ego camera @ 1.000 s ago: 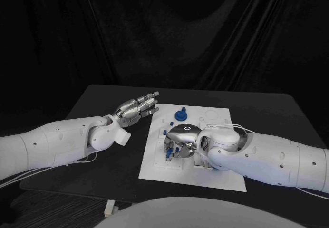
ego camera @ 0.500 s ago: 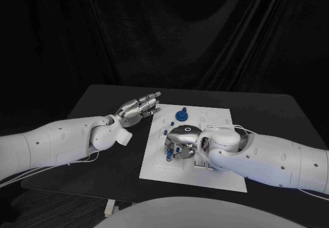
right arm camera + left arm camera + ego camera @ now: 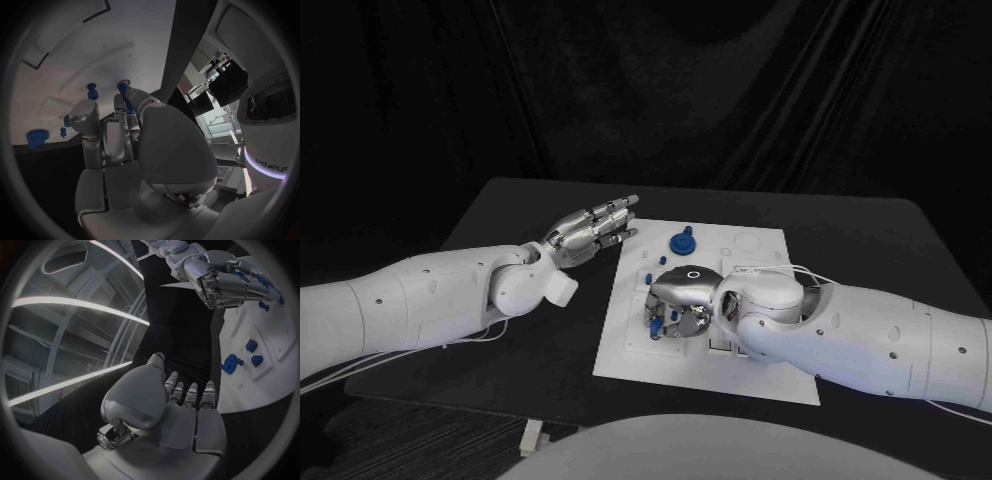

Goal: Assemble the parts on the task board

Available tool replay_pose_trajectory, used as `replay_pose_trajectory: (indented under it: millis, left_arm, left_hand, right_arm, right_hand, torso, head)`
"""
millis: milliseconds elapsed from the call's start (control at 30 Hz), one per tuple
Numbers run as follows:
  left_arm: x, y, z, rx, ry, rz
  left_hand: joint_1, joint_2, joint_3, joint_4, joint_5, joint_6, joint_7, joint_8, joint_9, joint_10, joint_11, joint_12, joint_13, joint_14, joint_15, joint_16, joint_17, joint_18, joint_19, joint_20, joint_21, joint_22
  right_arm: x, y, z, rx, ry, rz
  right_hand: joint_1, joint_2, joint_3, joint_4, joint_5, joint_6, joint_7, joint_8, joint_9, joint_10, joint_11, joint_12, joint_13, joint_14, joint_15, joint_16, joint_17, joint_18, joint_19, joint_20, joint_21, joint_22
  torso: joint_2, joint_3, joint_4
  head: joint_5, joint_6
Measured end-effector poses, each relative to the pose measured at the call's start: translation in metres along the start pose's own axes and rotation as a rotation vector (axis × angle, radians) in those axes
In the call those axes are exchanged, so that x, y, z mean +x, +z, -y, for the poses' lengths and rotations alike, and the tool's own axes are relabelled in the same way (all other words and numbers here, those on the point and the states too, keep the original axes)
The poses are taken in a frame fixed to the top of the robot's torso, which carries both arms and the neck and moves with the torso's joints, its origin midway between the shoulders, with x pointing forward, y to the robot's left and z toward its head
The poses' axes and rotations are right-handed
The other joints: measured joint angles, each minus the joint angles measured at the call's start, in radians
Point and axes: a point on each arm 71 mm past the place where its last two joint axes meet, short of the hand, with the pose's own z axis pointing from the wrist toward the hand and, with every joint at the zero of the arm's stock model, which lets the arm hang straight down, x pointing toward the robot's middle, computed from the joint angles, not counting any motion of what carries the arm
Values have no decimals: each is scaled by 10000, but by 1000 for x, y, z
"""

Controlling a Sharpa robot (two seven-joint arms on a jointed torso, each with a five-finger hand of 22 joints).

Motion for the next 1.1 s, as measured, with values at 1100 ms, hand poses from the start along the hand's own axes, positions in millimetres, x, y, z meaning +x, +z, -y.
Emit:
replay_pose_trajectory:
  millis: [1100]
  left_arm:
    - [-1,1,-2,-230,-10,-28]
  left_hand:
    - [-39,39,-1,1,-1,0,0,0,-1,-14,15,0,-5,-1,73,0,-5,-1,0,0,0,0]
  right_arm:
    - [1,-1,0,-58,-181,-14]
  right_hand:
    - [-2,-4,14,-40,42,-33,3,-40,78,0,0,-1,22,0,0,0,-8,0,-1,0,0,-3]
  torso:
    - [2,3,-3]
  head:
    - [44,0]
